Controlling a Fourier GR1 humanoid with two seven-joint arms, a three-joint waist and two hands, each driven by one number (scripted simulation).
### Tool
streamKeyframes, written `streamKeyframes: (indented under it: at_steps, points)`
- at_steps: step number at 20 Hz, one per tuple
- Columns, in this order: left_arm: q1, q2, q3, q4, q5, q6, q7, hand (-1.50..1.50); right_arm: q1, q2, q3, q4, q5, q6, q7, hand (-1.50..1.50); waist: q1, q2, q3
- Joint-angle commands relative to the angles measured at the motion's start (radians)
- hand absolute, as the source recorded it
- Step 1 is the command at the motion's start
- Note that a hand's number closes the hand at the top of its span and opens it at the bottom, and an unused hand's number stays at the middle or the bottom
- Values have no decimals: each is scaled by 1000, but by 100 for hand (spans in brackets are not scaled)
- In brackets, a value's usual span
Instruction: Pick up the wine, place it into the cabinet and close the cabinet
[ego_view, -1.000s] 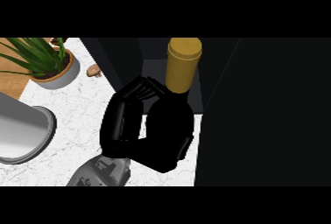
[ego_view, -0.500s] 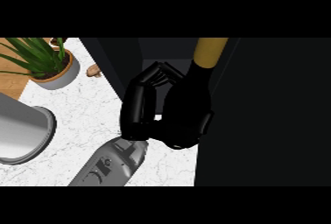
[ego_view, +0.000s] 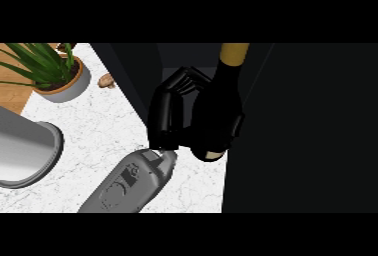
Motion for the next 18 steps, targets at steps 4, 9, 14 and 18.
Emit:
streamKeyframes:
  at_steps: [4,9,14,18]
  points:
    - [24,0,28,72,88,-10,-131,150,3,17,-12,-41,-41,-17,-9,-150,6,0,0]
    - [27,0,-72,156,52,54,-171,150,33,-10,-28,-99,-83,1,26,-150,0,0,0]
    - [37,0,-34,235,39,25,-244,150,-63,-18,-35,-102,-83,-47,107,-150,4,0,0]
    - [7,1,64,315,31,-51,-296,150,36,-20,-53,-136,-116,-2,61,-150,0,0,0]
